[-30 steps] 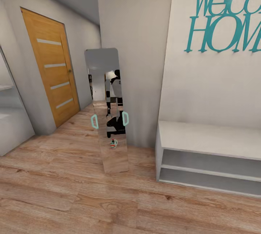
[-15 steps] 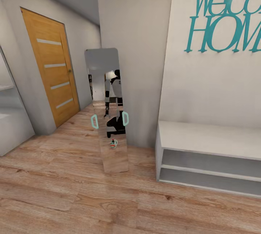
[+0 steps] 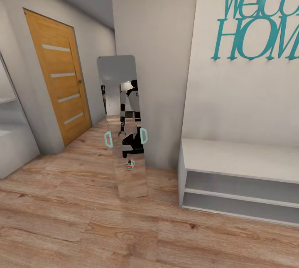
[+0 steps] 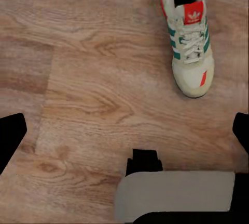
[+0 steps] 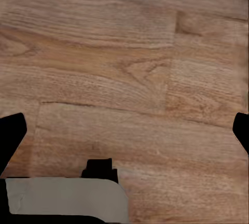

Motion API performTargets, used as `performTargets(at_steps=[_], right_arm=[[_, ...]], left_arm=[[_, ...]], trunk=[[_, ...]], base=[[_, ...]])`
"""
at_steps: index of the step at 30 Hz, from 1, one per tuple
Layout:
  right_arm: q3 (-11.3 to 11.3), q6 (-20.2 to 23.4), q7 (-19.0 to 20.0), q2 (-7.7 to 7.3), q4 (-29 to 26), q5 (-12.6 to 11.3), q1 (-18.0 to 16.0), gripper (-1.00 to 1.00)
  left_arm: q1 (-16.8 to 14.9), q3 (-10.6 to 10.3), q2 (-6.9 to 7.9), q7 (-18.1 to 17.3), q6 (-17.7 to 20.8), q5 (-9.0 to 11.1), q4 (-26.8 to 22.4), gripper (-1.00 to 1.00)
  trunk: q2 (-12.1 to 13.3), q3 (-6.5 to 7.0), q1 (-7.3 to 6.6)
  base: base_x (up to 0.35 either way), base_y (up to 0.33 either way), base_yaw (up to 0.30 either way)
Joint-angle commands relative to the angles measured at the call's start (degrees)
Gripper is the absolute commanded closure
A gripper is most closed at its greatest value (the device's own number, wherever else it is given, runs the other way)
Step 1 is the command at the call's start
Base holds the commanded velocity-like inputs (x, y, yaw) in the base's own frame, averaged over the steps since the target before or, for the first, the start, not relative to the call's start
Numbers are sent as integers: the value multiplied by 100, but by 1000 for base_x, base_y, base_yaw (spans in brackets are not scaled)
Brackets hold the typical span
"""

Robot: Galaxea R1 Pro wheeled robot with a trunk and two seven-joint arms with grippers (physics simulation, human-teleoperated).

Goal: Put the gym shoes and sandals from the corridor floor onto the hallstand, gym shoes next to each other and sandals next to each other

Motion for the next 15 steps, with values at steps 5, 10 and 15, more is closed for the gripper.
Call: performTargets(at_steps=[5, 10, 15], right_arm=[[0, -102, 3, 10, -1802, -2, -8, -100], [-3, -126, 3, 13, -1820, 0, -8, -100], [-2, -130, -2, 14, -1814, 8, -9, -100]], left_arm=[[-75, 4, -8, 3, -147, 16, -952, -100], [-87, 33, 21, 3, -314, 21, -902, -100], [-40, 62, 45, 6, -785, 18, -846, -100]], trunk=[[-3, -5, -1], [-3, -5, -1], [-3, -9, -1]], base=[[0, 0, 0], [0, 0, 0], [0, 0, 24]])
